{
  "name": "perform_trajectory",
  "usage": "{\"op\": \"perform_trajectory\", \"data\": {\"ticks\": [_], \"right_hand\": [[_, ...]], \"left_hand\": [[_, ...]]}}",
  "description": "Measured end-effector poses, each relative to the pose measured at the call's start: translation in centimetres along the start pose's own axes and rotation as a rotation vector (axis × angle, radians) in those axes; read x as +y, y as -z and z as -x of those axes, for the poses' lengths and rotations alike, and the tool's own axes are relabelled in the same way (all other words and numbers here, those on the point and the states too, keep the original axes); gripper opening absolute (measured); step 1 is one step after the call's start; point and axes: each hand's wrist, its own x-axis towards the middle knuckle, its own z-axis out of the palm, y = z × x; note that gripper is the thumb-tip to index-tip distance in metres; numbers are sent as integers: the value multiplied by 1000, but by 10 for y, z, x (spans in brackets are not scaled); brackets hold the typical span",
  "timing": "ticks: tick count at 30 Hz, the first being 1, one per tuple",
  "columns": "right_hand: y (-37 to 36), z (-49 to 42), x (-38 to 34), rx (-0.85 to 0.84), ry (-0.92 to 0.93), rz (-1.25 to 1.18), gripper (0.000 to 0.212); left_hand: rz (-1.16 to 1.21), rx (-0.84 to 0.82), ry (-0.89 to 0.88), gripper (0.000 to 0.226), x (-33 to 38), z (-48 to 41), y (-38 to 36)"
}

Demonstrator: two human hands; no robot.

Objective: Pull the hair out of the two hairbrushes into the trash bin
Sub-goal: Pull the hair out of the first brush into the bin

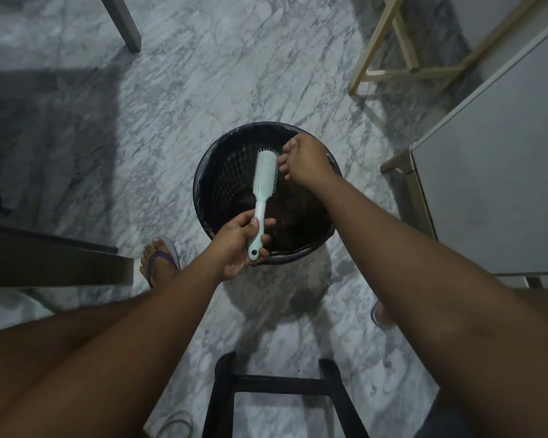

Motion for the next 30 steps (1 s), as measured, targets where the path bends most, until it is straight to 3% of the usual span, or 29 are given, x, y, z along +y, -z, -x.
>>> {"op": "perform_trajectory", "data": {"ticks": [4, 7, 13, 20, 24, 27, 28, 30], "right_hand": [[-8, 7, 3, 49, 104, 113, 8], [-9, 9, 2, 66, 92, 102, 38], [5, 3, -1, 84, 193, 266, 14], [9, 1, -21, 338, 256, -86, 24], [-5, 2, -4, 135, 219, 186, 34], [-19, 6, 4, -43, 186, 367, 82], [-22, 6, 3, -39, 184, 393, 83], [-23, 3, -4, 50, 211, 421, 65]], "left_hand": [[26, 1, -9, 30, 3, -1, -10], [-20, 3, -15, 29, 7, -2, -8], [-101, 43, -34, 28, 1, 1, 5], [-50, 69, -37, 28, -3, -2, 6], [-54, 47, -31, 30, 1, -3, 2], [-62, 32, -26, 30, 2, -2, -2], [-74, 28, -26, 30, 1, -2, -2], [-89, 27, -32, 31, 0, -2, -2]]}}
